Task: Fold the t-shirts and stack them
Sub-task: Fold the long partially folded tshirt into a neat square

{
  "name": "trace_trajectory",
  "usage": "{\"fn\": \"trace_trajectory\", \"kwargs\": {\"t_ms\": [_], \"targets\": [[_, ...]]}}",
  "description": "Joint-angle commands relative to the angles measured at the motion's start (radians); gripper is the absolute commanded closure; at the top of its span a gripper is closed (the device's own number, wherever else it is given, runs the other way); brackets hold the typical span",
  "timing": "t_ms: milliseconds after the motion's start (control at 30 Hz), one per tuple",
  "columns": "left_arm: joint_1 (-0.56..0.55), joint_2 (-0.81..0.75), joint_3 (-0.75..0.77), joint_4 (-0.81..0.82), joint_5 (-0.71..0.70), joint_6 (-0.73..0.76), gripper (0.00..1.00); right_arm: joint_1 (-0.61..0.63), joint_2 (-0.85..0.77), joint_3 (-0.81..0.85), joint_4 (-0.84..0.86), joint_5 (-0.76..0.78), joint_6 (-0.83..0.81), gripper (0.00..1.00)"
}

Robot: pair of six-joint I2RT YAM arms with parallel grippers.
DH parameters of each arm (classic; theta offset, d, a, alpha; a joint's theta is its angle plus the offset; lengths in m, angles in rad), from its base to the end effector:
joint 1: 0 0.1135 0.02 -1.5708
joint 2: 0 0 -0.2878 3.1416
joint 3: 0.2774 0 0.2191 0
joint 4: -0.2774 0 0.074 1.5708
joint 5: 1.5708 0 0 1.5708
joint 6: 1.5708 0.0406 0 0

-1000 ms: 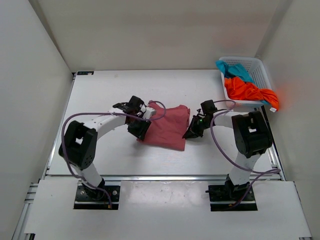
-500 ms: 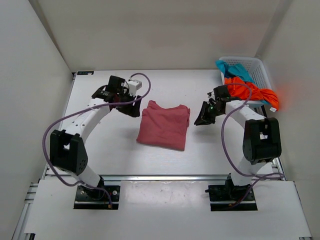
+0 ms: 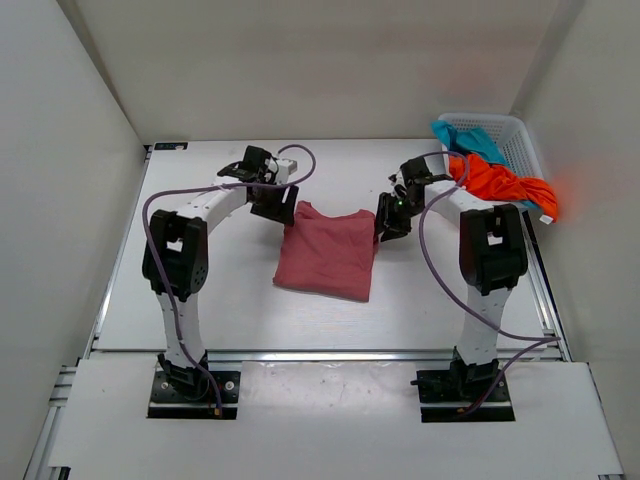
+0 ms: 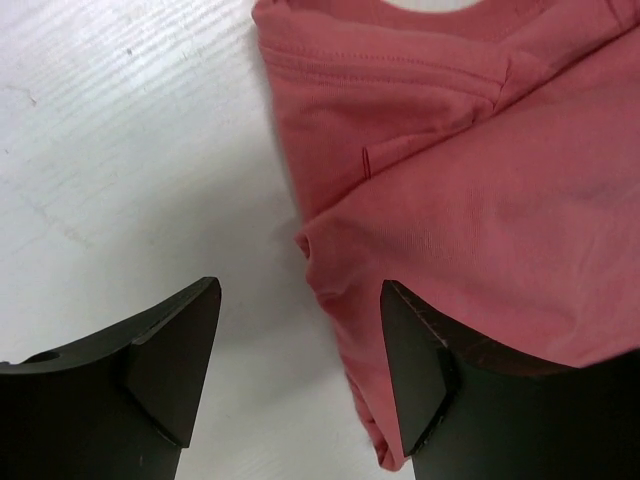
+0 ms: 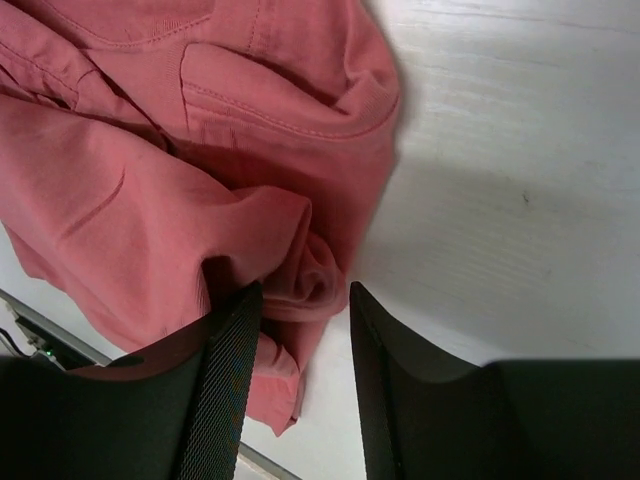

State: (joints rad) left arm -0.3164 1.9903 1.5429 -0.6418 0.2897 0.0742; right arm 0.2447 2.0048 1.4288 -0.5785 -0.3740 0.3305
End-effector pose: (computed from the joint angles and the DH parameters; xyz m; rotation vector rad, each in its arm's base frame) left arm 0.3817 -0.1372 0.2392 0.6101 2.5925 -0.4644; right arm 0.3803 0.1102 0.2079 0.0082 2.7748 0.6692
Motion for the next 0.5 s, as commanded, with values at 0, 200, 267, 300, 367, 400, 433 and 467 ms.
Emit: {"fn": "trace_trajectory", "kwargs": {"t_ms": [0,200,267,300,367,400,433,467], "targets": [[-0.006,-0.01,0.069,0.048,0.028,-0.024,0.24,0.002,0.025,0.055,-0.026,-0.009,-0.022,0.54],[-0.026,0.03,0.085,0.099,0.026,-0.036,0.23,0.01,0.064,0.061,-0.027,-0.037,-0.01,0.58],[-0.027,0.036,0.083,0.125,0.016,-0.039,0.24,0.021,0.072,0.059,-0.027,-0.054,-0.007,0.66],[-0.035,0.048,0.085,0.129,0.009,-0.04,0.29,0.019,0.065,0.053,-0.027,-0.055,-0.005,0.74],[-0.035,0.059,0.085,0.14,0.012,-0.051,0.38,0.022,0.065,0.052,-0.03,-0.059,-0.004,0.88],[-0.029,0.068,0.08,0.139,0.022,-0.056,0.44,0.028,0.051,0.048,-0.03,-0.062,0.01,0.95],[-0.026,0.073,0.079,0.143,0.037,-0.063,0.51,0.025,0.045,0.047,-0.027,-0.069,0.01,1.0],[-0.032,0.076,0.079,0.142,0.035,-0.063,0.54,0.022,0.038,0.041,-0.024,-0.068,0.007,1.0]]}}
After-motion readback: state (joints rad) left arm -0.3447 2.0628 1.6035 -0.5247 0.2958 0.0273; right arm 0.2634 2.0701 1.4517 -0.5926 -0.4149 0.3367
